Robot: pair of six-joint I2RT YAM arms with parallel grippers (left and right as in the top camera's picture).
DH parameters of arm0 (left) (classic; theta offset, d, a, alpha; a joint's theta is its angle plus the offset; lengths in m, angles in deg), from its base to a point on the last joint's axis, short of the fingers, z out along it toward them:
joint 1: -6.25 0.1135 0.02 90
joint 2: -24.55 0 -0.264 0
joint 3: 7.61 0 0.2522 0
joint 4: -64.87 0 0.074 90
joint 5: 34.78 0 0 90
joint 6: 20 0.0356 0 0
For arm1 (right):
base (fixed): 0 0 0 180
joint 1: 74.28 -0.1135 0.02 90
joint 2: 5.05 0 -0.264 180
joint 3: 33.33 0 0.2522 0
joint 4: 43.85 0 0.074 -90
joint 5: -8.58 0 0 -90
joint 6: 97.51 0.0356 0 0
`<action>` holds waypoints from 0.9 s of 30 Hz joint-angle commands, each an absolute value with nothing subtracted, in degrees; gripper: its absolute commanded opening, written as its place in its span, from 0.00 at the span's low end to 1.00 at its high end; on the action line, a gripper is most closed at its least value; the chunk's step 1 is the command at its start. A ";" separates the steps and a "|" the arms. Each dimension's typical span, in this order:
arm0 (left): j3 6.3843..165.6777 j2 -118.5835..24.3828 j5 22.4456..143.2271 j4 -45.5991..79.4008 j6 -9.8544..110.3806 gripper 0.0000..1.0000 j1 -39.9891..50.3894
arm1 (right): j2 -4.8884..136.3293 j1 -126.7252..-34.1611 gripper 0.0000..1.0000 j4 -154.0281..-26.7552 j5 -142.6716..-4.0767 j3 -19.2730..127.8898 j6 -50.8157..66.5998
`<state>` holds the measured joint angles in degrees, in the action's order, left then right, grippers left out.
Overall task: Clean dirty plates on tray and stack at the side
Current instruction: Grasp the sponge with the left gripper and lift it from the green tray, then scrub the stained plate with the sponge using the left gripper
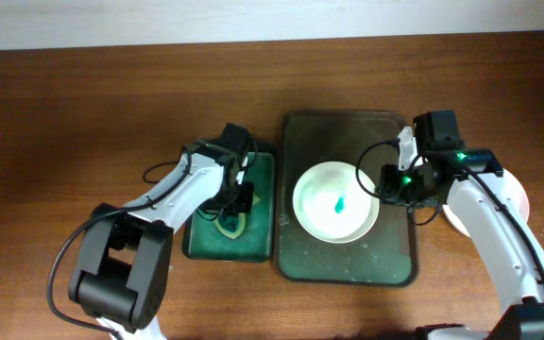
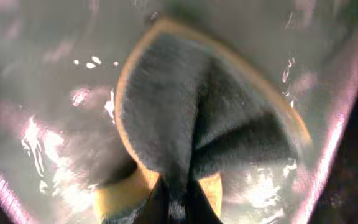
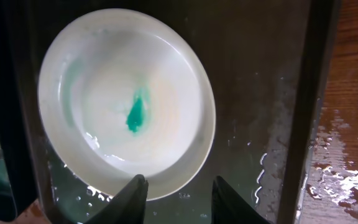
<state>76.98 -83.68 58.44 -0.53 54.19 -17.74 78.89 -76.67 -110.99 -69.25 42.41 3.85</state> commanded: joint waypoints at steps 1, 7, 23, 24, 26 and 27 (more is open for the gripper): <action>85.75 -81.62 58.86 -6.87 54.23 0.00 -17.98 | 78.74 -76.08 0.33 -111.17 -71.79 43.24 8.88; 90.36 -79.28 52.37 -10.67 47.45 0.00 -18.02 | 78.74 -76.13 0.30 -112.39 -71.57 43.24 6.25; 90.36 -82.43 72.17 9.28 46.67 0.00 -28.36 | 88.44 -76.13 0.19 -111.73 -70.46 42.84 2.30; 90.36 -83.33 72.02 9.98 46.67 0.00 -29.32 | 89.77 -76.13 0.19 -110.86 -70.46 42.84 2.30; 90.36 -86.32 72.52 11.99 46.65 0.00 -31.03 | 93.36 -76.13 0.21 -108.67 -68.95 42.84 0.77; 90.36 -87.48 73.24 12.69 46.65 0.00 -31.42 | 95.00 -76.13 0.22 -107.89 -68.05 42.84 -0.35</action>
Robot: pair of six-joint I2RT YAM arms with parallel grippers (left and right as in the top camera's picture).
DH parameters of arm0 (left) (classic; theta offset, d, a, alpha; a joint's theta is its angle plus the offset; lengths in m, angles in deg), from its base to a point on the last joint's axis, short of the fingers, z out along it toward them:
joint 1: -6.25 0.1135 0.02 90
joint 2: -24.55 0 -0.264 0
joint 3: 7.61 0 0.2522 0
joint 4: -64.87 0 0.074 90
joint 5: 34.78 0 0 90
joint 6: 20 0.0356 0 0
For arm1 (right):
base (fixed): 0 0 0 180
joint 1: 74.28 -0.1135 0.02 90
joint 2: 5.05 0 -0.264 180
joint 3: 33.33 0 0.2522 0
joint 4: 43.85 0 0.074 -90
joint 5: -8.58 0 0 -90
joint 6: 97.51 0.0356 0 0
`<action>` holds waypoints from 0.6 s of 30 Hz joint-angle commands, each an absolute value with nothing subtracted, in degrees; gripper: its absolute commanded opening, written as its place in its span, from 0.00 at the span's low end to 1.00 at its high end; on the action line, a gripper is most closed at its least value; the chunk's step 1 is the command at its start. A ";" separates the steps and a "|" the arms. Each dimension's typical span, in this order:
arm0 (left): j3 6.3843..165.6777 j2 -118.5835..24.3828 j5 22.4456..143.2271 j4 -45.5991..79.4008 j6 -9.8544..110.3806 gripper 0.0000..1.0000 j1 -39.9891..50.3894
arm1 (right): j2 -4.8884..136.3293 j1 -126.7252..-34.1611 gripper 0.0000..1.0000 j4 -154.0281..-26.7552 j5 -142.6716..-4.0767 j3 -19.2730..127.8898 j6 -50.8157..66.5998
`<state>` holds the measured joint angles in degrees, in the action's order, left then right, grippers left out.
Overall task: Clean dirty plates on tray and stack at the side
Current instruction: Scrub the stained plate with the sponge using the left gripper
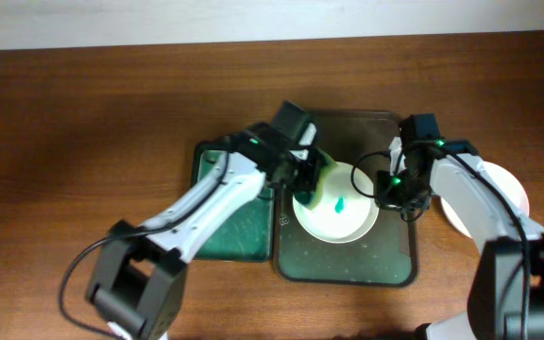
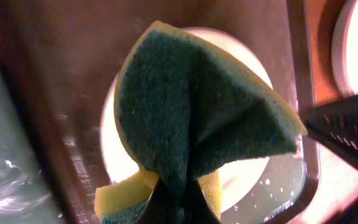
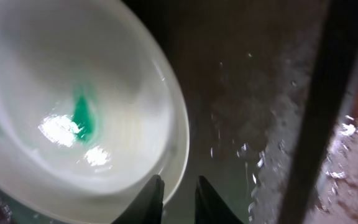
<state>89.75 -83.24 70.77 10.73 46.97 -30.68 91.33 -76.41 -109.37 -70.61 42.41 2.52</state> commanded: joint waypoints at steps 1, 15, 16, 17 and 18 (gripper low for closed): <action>90.36 -88.90 74.62 13.39 46.65 0.00 -31.75 | 96.11 -76.13 0.23 -107.45 -68.14 42.84 -0.85; 90.42 -103.02 85.42 23.93 40.61 0.00 -35.14 | 102.15 -74.68 0.09 -105.33 -63.09 42.76 -3.25; 90.47 -103.17 80.61 23.62 40.61 0.00 -34.68 | 102.15 -74.68 0.09 -105.33 -63.09 42.76 -3.23; 91.01 -103.17 75.38 22.24 39.98 0.00 -34.68 | 102.15 -74.68 0.09 -105.33 -63.07 42.76 -3.23; 92.65 -103.17 69.53 19.43 39.41 0.00 -34.77 | 102.15 -74.68 0.09 -105.35 -62.96 42.76 -3.23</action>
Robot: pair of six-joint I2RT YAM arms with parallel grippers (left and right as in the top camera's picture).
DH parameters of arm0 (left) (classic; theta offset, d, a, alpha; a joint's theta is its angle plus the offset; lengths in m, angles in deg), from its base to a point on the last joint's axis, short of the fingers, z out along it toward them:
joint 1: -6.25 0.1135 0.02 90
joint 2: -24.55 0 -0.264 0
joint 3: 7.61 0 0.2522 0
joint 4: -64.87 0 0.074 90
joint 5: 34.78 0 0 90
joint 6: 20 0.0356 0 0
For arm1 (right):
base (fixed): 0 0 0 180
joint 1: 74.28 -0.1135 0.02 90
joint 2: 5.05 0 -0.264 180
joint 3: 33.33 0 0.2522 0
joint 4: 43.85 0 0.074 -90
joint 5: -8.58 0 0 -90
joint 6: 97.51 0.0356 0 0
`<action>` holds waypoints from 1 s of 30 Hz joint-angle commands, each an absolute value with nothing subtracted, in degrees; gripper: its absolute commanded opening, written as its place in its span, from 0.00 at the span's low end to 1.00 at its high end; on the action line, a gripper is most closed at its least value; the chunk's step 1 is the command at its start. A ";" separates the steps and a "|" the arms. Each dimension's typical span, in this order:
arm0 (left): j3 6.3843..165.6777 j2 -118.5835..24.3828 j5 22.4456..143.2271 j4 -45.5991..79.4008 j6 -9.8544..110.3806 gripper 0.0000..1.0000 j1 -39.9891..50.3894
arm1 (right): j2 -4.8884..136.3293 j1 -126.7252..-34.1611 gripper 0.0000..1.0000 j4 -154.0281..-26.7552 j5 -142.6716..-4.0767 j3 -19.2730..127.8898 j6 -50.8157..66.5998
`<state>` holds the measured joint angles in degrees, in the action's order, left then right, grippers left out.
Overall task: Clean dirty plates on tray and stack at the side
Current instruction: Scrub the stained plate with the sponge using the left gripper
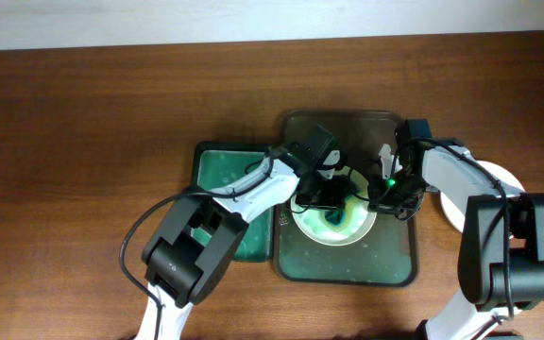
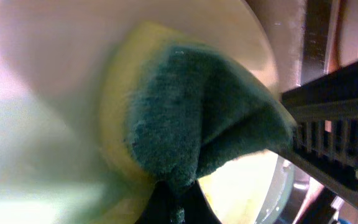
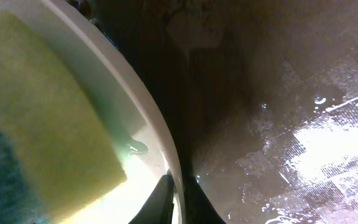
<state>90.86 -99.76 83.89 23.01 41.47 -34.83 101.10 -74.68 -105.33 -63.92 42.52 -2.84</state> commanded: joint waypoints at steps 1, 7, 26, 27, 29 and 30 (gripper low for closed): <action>94.42 -103.17 65.13 16.63 39.37 0.00 -34.92 | 102.15 -74.68 0.09 -105.37 -62.96 42.76 -3.23; 106.64 -103.17 33.99 -5.84 39.39 0.00 -34.81 | 102.15 -74.68 0.09 -105.81 -62.96 42.76 -3.23; 106.84 -107.44 91.45 1.98 51.00 0.00 -37.39 | 102.15 -74.68 0.08 -105.99 -62.98 42.76 -3.23; 106.84 -107.44 89.52 -0.31 51.67 0.00 -36.19 | 102.15 -74.68 0.08 -105.99 -62.98 42.76 -3.23; 106.84 -107.33 80.61 -3.20 51.26 0.00 -34.24 | 102.15 -74.68 0.09 -105.99 -62.98 42.76 -3.23; 106.84 -107.22 72.69 -4.70 48.90 0.00 -33.26 | 102.15 -74.68 0.08 -106.01 -63.00 42.76 -3.25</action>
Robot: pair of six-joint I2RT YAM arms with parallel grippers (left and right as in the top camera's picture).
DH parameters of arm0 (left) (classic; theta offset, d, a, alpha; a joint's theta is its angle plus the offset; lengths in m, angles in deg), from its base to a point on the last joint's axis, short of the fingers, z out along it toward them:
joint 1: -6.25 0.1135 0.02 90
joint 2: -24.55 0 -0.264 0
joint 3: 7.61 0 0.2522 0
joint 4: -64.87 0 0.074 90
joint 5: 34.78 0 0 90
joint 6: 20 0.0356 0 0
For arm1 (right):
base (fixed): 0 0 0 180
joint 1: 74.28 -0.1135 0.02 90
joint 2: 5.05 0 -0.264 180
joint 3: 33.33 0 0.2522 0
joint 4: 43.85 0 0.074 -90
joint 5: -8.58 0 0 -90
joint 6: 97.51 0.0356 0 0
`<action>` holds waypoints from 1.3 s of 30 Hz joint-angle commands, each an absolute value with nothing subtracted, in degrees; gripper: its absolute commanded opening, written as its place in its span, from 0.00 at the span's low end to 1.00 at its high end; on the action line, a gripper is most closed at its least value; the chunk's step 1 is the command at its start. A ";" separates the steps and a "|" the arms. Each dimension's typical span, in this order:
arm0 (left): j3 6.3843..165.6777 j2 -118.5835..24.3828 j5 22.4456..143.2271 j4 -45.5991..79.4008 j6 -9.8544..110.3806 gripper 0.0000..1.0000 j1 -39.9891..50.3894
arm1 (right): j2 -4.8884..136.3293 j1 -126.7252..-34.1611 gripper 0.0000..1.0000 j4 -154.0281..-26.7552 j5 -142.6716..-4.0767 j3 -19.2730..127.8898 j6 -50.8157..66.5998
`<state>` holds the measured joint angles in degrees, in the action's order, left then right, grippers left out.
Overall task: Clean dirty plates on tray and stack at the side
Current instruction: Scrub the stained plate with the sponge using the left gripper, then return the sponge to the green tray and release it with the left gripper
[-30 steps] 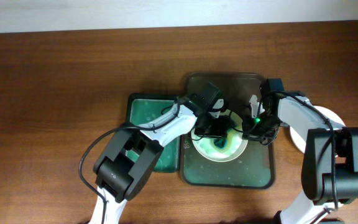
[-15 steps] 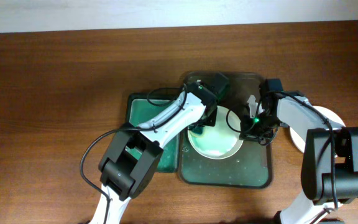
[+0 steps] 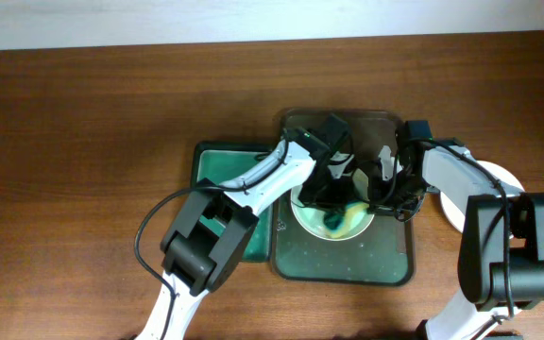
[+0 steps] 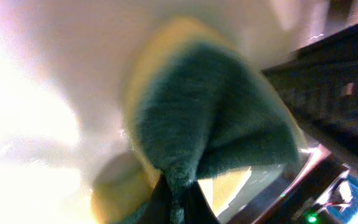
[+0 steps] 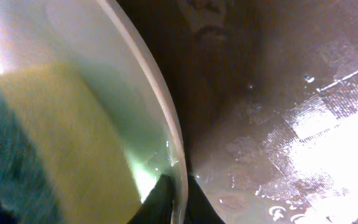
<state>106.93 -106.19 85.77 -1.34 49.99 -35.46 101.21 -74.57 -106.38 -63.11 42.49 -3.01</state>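
A white plate [image 3: 312, 226] lies on the dark tray [image 3: 385, 264], streaked with green soap. My left gripper [image 3: 336, 212] is shut on a yellow-and-green sponge [image 4: 210, 130], which presses into the plate's bowl; the same sponge [image 5: 61, 149] fills the left of the right wrist view. My right gripper [image 5: 179, 202] is shut on the plate's right rim [image 5: 160, 99], one finger inside and one outside. The sponge's yellow edge [image 3: 346, 219] shows in the plate from above.
A green basin of soapy water [image 3: 220, 165] stands left of the tray. A clean white plate [image 3: 503, 179] lies on the wooden table to the right, partly under my right arm. The tray floor [image 5: 278, 93] is wet.
The sponge has shifted inside the plate, toward its right side near my right gripper. My left arm has turned further over the tray. My right gripper still holds the rim.
At first my left gripper held the sponge in the green basin while my right gripper stood open at the plate's rim. Then the sponge hung over the plate and the right jaws had narrowed round the rim. After that the sponge was pressed into the plate, where it has moved since.
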 commanded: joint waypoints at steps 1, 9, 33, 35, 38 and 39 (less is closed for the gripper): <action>106.84 -107.09 63.67 -6.19 45.44 0.00 -32.54 | 102.15 -74.68 0.08 -106.01 -62.98 42.76 -3.23; 106.84 -105.60 32.15 -10.52 35.89 0.00 -33.17 | 102.15 -74.68 0.08 -106.01 -63.22 42.76 -3.25; 84.13 -85.58 47.34 -6.96 38.91 0.00 -20.19 | 102.15 -74.68 0.09 -105.48 -63.18 42.76 -3.25; 84.26 -84.71 48.59 -6.15 41.42 0.06 -20.19 | 102.15 -74.68 0.15 -102.03 -63.20 42.76 -3.25; 84.33 -80.99 50.84 -6.54 42.56 0.33 -20.08 | 101.66 -74.68 0.04 -101.83 -61.19 42.76 -3.23; 84.33 -79.13 51.41 -6.72 42.69 0.54 -20.08 | 100.68 -74.68 0.04 -102.51 -61.25 42.76 -3.23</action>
